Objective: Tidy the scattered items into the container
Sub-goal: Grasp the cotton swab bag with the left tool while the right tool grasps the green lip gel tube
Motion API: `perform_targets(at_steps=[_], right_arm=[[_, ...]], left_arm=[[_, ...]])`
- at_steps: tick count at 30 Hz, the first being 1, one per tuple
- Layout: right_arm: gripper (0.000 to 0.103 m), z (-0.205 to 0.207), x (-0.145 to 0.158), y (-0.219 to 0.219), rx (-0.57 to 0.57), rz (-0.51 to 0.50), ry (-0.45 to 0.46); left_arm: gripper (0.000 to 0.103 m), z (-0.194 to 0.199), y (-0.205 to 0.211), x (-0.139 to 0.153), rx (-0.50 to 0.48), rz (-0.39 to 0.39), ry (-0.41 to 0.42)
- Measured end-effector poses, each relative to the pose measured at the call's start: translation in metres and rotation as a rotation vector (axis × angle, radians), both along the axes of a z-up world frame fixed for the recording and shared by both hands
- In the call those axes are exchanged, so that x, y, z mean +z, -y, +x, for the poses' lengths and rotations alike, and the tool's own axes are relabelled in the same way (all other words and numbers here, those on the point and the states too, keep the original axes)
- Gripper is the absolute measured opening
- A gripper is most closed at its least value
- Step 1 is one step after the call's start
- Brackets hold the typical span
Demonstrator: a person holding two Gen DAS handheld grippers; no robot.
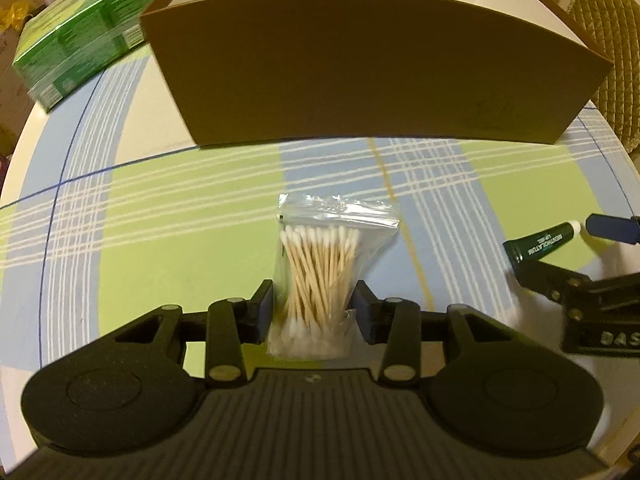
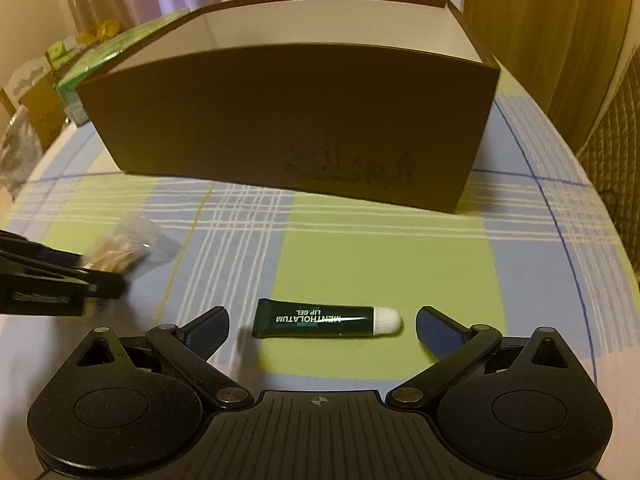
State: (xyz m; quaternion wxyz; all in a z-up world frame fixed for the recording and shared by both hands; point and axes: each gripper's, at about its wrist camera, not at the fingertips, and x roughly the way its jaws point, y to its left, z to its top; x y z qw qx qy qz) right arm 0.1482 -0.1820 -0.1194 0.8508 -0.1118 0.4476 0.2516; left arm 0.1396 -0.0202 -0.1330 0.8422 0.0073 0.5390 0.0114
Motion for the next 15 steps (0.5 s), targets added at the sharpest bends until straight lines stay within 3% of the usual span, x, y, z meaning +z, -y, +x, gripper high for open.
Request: perform_targets(at_steps=[1,3,8,15], right_arm=[[0.103,-0.002,-0.003,-0.003,0.006,-0.027,0.009],[0.087,-0.006,-0.006,-0.004,0.038,-0.022,0.044],[0.086,-0.008,-0.007,-0.004,0.036,-0.014,0.047],[0.086,-0.019,-0.007,0.001,0.132,0.004,0.033]], left_arm=[[0.039,0.000,-0.001,0.000,0.001,0.001,-0.001],[0.040,-0.002,-0.004,0.002,0.002,0.000,-0.002],[0.040,-0.004,-0.004,0.002,-0.005,0.002,0.000],[0.040,-0.008,-0.008,0.003,-0.027,0.002,-0.010]])
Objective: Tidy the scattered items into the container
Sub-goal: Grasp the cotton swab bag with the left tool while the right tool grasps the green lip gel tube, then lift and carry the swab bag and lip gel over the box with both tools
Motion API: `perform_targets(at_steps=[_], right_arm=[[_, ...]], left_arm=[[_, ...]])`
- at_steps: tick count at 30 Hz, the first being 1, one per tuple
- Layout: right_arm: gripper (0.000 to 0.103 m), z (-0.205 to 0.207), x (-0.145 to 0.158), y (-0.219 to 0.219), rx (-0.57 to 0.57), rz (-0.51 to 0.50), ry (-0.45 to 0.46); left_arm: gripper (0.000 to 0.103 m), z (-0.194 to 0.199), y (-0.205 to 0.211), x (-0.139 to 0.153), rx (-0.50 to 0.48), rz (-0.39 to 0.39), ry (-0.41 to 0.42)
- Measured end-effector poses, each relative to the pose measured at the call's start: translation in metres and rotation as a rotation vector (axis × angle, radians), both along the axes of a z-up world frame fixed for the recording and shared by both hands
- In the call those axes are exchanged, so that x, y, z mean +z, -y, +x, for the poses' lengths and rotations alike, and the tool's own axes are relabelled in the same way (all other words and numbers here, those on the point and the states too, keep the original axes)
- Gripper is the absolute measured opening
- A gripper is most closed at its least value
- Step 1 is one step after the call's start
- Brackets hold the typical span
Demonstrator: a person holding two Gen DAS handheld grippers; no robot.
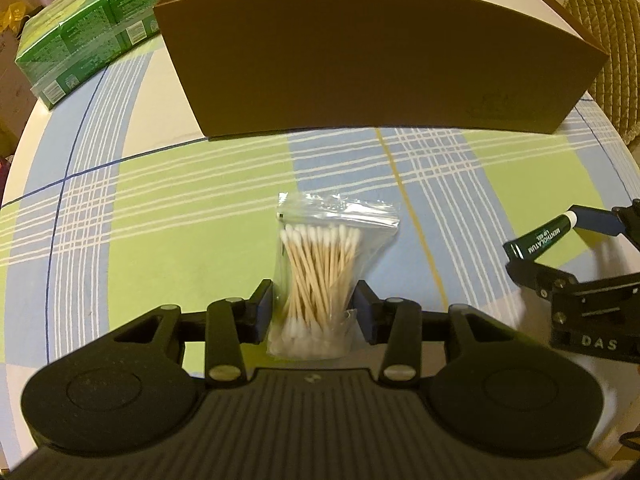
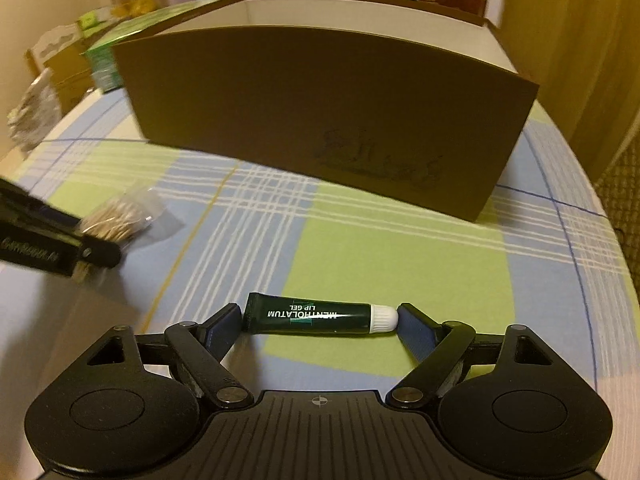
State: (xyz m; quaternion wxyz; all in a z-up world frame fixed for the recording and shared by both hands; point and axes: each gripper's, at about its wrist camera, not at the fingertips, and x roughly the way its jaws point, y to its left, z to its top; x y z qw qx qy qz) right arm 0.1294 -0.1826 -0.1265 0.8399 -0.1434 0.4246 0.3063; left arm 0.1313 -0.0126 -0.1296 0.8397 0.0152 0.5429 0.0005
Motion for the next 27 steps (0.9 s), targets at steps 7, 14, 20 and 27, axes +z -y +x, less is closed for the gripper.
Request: perform_targets(at_steps=[7,14,20,27], right_arm=[[0.086,-0.012,0.005,0.014,0.052,0.003,-0.036],[0.086,-0.026,0.007,0.020,0.077,-0.026,-0.025],[0.086,-0.029,0.005,0.017,0.070,-0.031,-0.013],[0.086,-0.032,0.004,0.016,0.058,-0.025,0.002]], left_arm=[[0.040,-0.020,0.002,0.003,-0.040,0.000,-0.032],[0.049,-0.038,0.005,0.004,-0.078,-0.017,-0.064],[0.062,-0.033,0.005,0.000,-0.087,-0.011,-0.059],[0.054,-0.022,0.006,-0.003,-0.105,-0.014,-0.032]])
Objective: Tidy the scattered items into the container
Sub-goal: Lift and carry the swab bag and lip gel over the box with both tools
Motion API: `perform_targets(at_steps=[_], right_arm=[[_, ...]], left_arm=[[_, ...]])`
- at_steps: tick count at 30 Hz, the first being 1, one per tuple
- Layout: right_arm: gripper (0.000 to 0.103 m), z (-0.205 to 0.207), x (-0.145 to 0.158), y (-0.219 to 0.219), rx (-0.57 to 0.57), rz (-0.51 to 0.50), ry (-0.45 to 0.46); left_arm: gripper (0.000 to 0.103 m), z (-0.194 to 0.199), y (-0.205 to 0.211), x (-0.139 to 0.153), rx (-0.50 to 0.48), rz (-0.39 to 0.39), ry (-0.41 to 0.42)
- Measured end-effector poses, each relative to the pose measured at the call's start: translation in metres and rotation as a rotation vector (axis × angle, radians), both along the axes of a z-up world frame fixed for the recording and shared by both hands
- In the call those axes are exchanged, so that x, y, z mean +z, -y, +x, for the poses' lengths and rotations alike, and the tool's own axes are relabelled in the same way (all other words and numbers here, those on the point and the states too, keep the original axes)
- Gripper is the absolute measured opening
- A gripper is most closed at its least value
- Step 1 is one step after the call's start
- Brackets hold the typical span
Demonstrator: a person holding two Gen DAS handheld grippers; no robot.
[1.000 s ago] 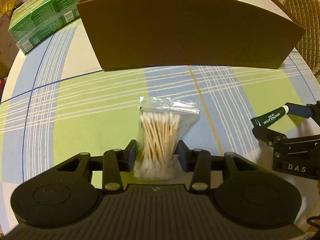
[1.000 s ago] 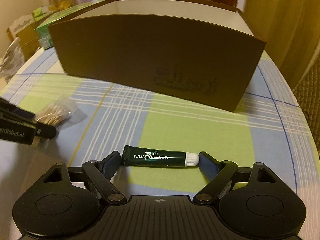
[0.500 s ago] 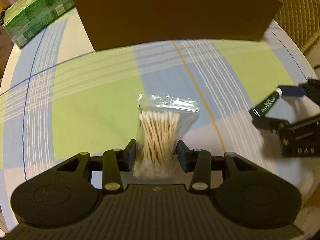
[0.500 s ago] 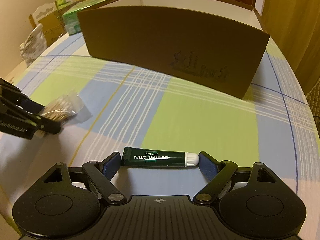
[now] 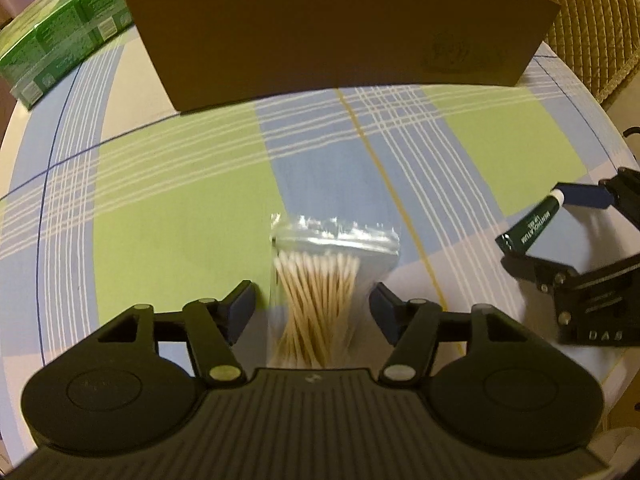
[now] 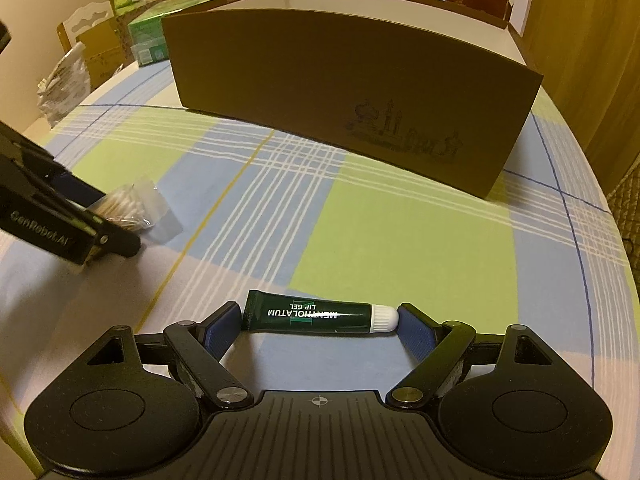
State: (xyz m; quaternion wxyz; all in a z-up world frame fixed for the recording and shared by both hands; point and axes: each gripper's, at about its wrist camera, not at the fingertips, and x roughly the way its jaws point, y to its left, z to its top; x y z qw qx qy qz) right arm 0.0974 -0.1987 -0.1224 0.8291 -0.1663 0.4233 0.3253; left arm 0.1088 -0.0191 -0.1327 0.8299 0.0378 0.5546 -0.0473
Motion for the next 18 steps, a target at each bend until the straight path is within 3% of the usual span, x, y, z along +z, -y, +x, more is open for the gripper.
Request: perform_targets(at_steps=[8,18], right_arm=[[0.086,-0.003,-0.001,-0.003,-0.002,0.006,0.008],[0.086,-0.018,0.005,-0.006,0.032,0.015,-0.004]], left_arm=[[0.028,0.002,0.007,0.004,-0.036,-0.008,0.017],[0.025,-0.018,-0.001,0.011,-0.015,-0.022,0.009]])
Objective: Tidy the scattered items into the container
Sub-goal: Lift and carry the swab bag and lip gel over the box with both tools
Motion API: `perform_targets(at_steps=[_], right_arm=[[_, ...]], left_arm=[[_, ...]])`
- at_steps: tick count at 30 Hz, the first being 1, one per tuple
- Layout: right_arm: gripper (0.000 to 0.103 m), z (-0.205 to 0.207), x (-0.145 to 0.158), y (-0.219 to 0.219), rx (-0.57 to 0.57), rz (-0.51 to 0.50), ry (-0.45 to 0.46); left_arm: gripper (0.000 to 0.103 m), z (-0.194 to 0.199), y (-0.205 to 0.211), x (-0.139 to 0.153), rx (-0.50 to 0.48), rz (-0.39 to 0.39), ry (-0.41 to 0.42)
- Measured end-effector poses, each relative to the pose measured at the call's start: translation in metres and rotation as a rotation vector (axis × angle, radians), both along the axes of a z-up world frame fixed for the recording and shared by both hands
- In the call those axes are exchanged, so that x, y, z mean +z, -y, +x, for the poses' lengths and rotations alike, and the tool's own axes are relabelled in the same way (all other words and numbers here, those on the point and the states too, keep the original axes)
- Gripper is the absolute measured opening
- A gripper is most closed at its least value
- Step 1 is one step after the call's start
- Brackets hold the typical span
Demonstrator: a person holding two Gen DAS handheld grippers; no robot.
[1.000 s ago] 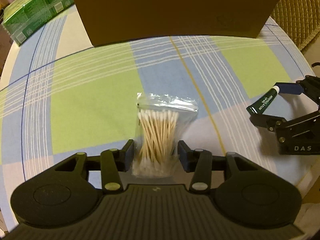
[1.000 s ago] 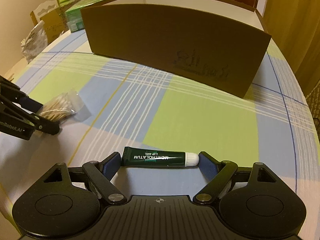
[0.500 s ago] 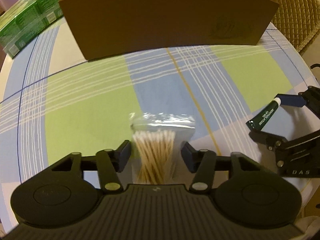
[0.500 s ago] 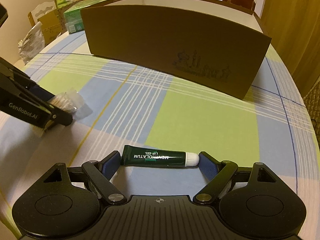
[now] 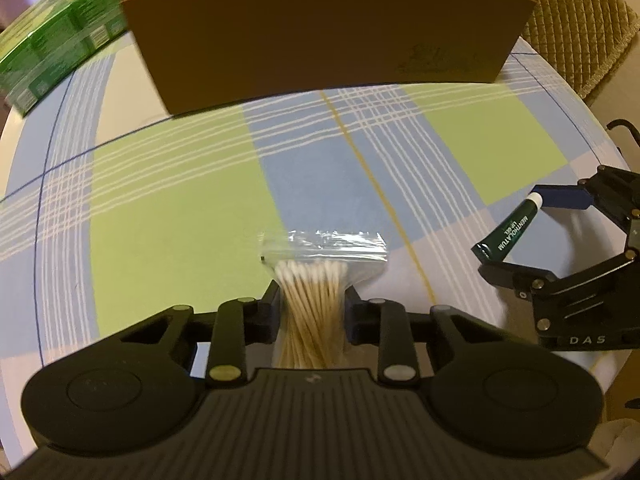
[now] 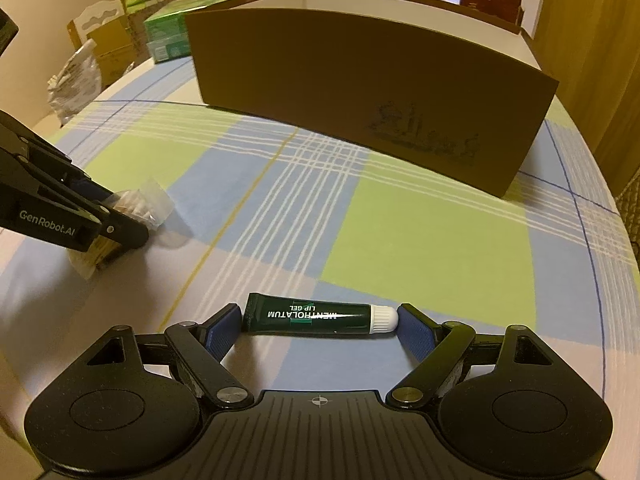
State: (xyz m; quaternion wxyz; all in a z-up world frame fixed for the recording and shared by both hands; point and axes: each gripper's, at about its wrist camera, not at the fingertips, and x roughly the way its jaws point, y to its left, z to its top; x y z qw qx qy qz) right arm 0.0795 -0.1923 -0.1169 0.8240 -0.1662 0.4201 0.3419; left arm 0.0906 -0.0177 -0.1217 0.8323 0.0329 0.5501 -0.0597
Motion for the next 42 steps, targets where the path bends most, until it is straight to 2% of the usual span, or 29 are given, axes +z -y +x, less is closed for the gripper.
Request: perform_targets(at_steps=[5,12,23,34,42], right_arm=[[0.086,-0.003,0.015,0.002,0.015,0.038,0.016],[0.086,-0.002,0.040,-0.001,0.071,0.084,0.030],[0.086,0.036,0.091,0.012,0.114,0.184,0.054],[0.086,0.109,0.126,0.018,0.163,0.201,0.164],[0.086,0.186,0.125,0.008,0.188,0.168,0.190]], left_arm=[[0.024,-0.011,-0.010,0.014,0.032,-0.017,0.019],[0.024,-0.012,-0.012,0.047,0.047,-0.049,0.096],[0.024,0.002,-0.010,0.091,0.030,-0.104,0.204],[0.024,0.062,0.003,0.134,-0.009,-0.145,0.299],[0.024,0.138,0.024,0.144,-0.013,-0.171,0.307]])
